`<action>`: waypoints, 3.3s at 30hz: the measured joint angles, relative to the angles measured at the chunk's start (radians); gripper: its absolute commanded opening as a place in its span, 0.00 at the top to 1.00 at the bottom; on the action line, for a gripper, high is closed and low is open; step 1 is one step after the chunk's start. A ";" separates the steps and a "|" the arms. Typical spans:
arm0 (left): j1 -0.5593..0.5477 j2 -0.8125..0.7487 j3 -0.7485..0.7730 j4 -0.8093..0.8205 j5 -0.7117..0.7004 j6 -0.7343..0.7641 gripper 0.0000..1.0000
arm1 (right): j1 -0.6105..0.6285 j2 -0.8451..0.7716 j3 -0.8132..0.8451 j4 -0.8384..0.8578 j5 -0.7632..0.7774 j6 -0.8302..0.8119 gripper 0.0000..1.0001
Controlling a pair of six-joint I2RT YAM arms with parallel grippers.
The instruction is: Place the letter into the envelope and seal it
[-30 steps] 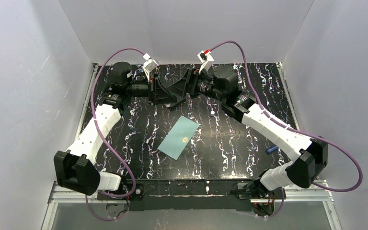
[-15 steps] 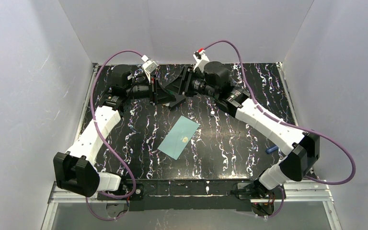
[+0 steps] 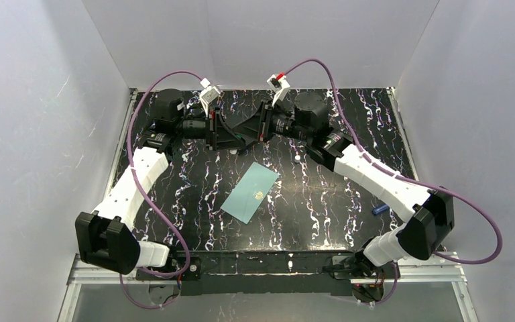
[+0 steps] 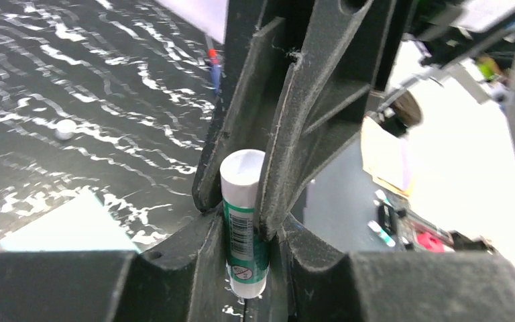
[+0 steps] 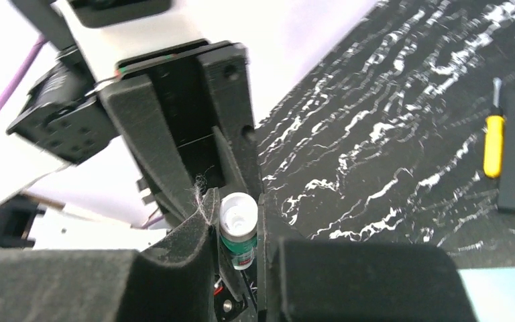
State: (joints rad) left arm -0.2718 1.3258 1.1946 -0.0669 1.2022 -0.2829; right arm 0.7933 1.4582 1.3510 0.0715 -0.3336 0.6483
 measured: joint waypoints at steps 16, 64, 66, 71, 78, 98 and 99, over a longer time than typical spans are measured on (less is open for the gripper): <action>-0.006 -0.021 0.011 0.107 0.046 -0.098 1.00 | -0.007 -0.071 -0.083 0.104 0.074 0.023 0.23; 0.011 -0.064 -0.015 -0.085 -0.672 -0.382 1.00 | 0.035 -0.103 -0.138 0.083 0.296 0.092 0.40; 0.013 -0.064 0.005 -0.105 -0.716 -0.392 1.00 | 0.055 -0.057 -0.087 0.035 0.293 0.051 0.39; 0.014 -0.066 0.018 -0.126 -0.779 -0.423 1.00 | 0.118 0.083 0.084 -0.114 0.326 -0.047 0.30; 0.014 -0.066 0.018 -0.137 -0.800 -0.435 1.00 | 0.164 0.152 0.161 -0.205 0.370 -0.121 0.37; 0.024 -0.126 0.010 -0.148 -0.819 -0.512 0.72 | 0.174 0.233 0.250 -0.172 0.395 -0.182 0.86; 0.024 -0.127 0.010 -0.149 -0.820 -0.516 0.64 | 0.174 0.233 0.250 -0.169 0.394 -0.188 0.86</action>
State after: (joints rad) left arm -0.2478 1.1992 1.2049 -0.2157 0.3820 -0.7986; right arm 0.9676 1.6913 1.6009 -0.0971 0.0608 0.4606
